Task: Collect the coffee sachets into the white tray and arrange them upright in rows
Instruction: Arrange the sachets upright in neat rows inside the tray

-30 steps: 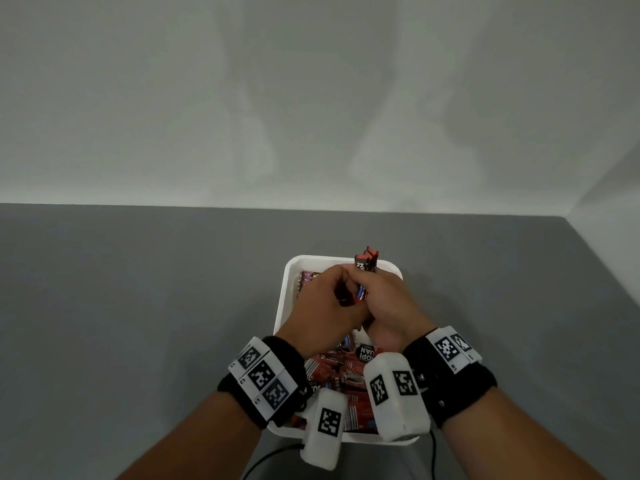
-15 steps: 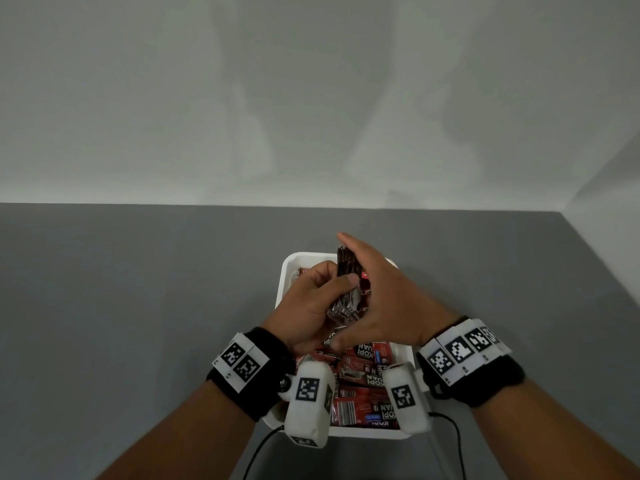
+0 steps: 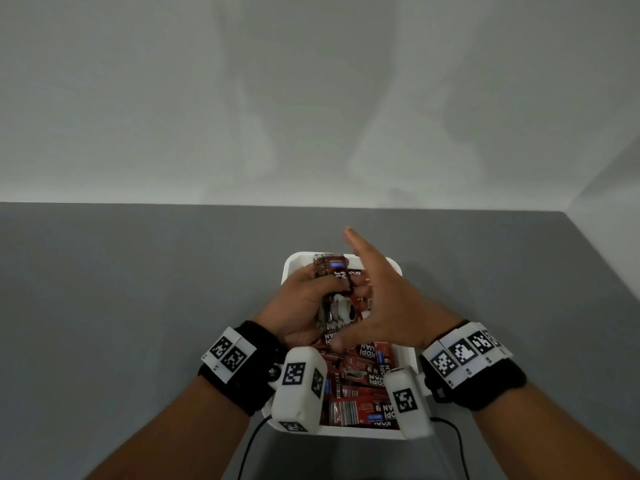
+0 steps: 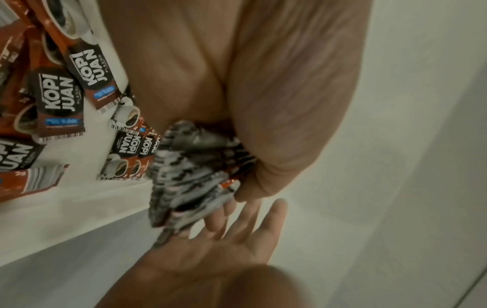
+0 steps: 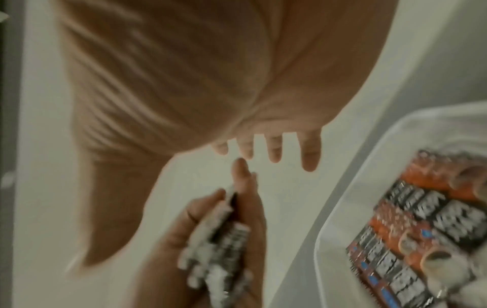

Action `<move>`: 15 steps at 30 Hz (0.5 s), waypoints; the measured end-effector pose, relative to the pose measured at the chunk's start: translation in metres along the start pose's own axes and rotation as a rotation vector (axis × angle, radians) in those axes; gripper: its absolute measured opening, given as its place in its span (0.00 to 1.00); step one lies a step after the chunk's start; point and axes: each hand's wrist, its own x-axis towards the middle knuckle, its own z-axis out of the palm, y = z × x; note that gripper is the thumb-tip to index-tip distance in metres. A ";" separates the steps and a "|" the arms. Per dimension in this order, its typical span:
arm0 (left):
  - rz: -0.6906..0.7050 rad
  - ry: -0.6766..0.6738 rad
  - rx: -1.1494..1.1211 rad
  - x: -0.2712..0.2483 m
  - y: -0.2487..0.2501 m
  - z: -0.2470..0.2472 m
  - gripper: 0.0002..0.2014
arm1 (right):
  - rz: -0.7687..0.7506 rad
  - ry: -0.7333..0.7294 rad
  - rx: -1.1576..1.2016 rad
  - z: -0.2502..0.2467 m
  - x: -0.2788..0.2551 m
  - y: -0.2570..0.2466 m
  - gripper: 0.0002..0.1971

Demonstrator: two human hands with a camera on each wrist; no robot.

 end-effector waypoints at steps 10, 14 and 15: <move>0.247 0.260 0.177 0.009 -0.009 -0.011 0.12 | 0.190 0.353 0.226 0.002 0.006 0.008 0.14; 0.242 0.289 0.219 0.012 -0.003 -0.018 0.11 | 0.202 0.312 0.119 -0.011 0.008 0.006 0.14; 0.249 0.286 0.241 0.013 -0.003 -0.019 0.09 | 0.202 0.289 0.109 -0.012 0.009 0.004 0.14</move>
